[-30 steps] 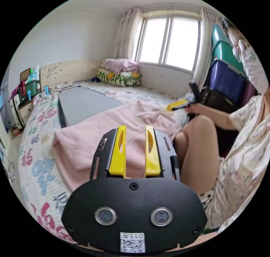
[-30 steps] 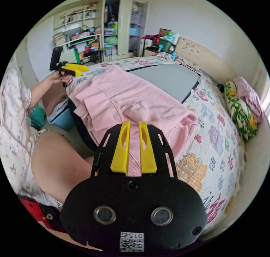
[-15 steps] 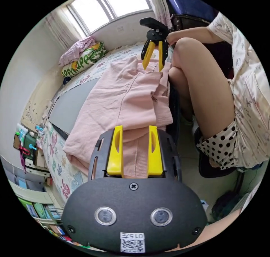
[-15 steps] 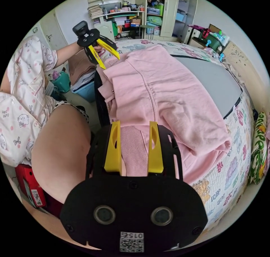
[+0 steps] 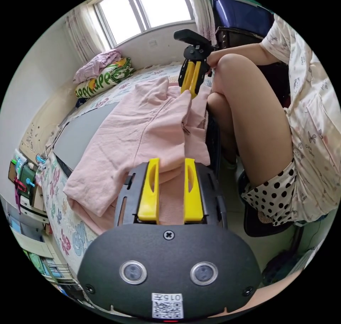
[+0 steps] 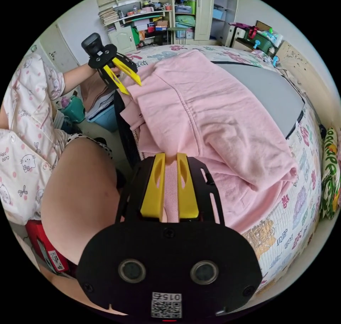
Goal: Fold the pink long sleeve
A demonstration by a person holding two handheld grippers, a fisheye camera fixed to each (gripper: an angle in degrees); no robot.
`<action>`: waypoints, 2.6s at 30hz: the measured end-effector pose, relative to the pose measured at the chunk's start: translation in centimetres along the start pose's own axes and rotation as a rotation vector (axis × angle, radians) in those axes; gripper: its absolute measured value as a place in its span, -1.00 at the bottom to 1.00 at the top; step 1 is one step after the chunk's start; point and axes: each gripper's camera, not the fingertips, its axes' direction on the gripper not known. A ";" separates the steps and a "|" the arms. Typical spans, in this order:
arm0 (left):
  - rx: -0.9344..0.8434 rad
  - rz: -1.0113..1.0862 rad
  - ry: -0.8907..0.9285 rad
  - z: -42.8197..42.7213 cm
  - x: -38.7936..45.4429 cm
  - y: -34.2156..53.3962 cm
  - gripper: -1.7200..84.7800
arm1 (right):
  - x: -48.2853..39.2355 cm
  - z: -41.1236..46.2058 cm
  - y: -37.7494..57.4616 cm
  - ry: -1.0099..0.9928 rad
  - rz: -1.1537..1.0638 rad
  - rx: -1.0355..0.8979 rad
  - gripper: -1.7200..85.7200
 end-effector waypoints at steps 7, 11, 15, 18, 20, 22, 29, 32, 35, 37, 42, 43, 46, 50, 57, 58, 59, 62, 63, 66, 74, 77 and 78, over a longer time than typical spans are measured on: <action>0.180 -0.073 0.024 -6.1 -1.5 3.2 -0.93 | -3.9 -2.1 2.3 -0.028 0.048 0.059 -0.84; 0.134 -0.078 0.023 -4.1 -1.8 3.5 -0.94 | -4.8 -0.9 1.5 -0.023 0.058 0.016 -0.84; 0.209 -0.008 -0.060 -8.0 -9.9 -0.2 -0.93 | -3.3 -2.6 -2.4 -0.054 -0.034 -0.082 -0.84; 0.231 -0.080 -0.258 -11.7 -24.0 -8.6 -0.92 | 3.8 -11.1 -10.1 0.189 0.061 -0.003 -0.85; 0.367 -0.341 -0.435 -15.3 -33.0 -13.0 -0.91 | 10.0 -18.4 -16.0 0.344 0.284 0.144 -0.84; 0.587 -0.646 -0.525 -20.2 -37.7 -14.7 -0.88 | 13.5 -26.9 -19.5 0.372 0.514 0.495 -0.83; 0.570 -0.372 -0.283 -18.8 -24.3 -7.3 -0.79 | 4.5 -20.8 -15.7 0.000 0.193 0.452 -0.75; 0.464 -0.416 -0.164 -13.2 -17.7 0.1 -0.80 | 1.7 -12.1 -10.1 -0.005 0.141 0.269 -0.72; 0.356 -0.538 -0.018 -8.1 -12.3 5.7 -0.77 | 2.2 -6.3 -5.9 -0.187 0.189 0.217 -0.71; 0.277 -0.586 0.064 -5.1 -7.7 7.4 -0.75 | 2.5 -3.4 -4.6 -0.354 0.166 0.187 -0.74; 0.200 -0.529 0.071 -2.4 -0.8 5.7 -0.70 | -0.9 -0.4 -7.4 -0.230 -0.033 0.021 -0.69; 0.173 -0.496 0.045 -2.1 0.4 4.9 -0.67 | -2.0 0.3 -8.3 -0.194 -0.101 -0.025 -0.68; 0.139 -0.416 0.024 -1.4 2.4 3.5 -0.64 | -3.9 1.9 -9.4 -0.166 -0.233 -0.115 -0.66; 0.066 -0.368 -0.049 -0.5 3.6 2.4 -0.64 | -4.9 4.3 -8.6 -0.150 -0.337 -0.207 -0.66; -0.121 -0.194 -0.333 0.6 7.8 -0.6 -0.66 | -6.6 6.1 -6.5 0.128 -0.572 -0.173 -0.72; -0.124 -0.188 -0.351 0.4 8.0 -0.6 -0.66 | -7.0 6.7 -5.9 0.194 -0.617 -0.162 -0.75; -0.120 -0.192 -0.353 0.2 7.9 -0.6 -0.66 | -7.1 7.0 -5.7 0.224 -0.637 -0.159 -0.76; -0.104 -0.236 -0.341 -1.5 6.5 -0.4 -0.70 | -6.6 7.8 -5.8 0.245 -0.632 -0.166 -0.78; -0.092 -0.265 -0.304 -2.6 5.5 -0.3 -0.72 | -6.2 7.9 -6.0 0.241 -0.611 -0.171 -0.80; -0.003 -0.379 -0.218 -6.6 2.4 0.7 -0.81 | -4.8 7.7 -6.0 0.207 -0.517 -0.153 -0.85; 0.385 -0.816 -0.035 -19.9 -7.9 8.9 -0.87 | 4.7 2.5 -1.4 -0.027 0.017 0.280 -0.90; 0.380 -0.838 -0.009 -20.9 -9.7 8.9 -0.86 | 8.2 1.8 0.9 -0.095 0.209 0.428 -0.91; 0.383 -0.820 0.052 -20.6 -10.1 7.9 -0.86 | 9.4 1.9 1.6 -0.129 0.273 0.472 -0.92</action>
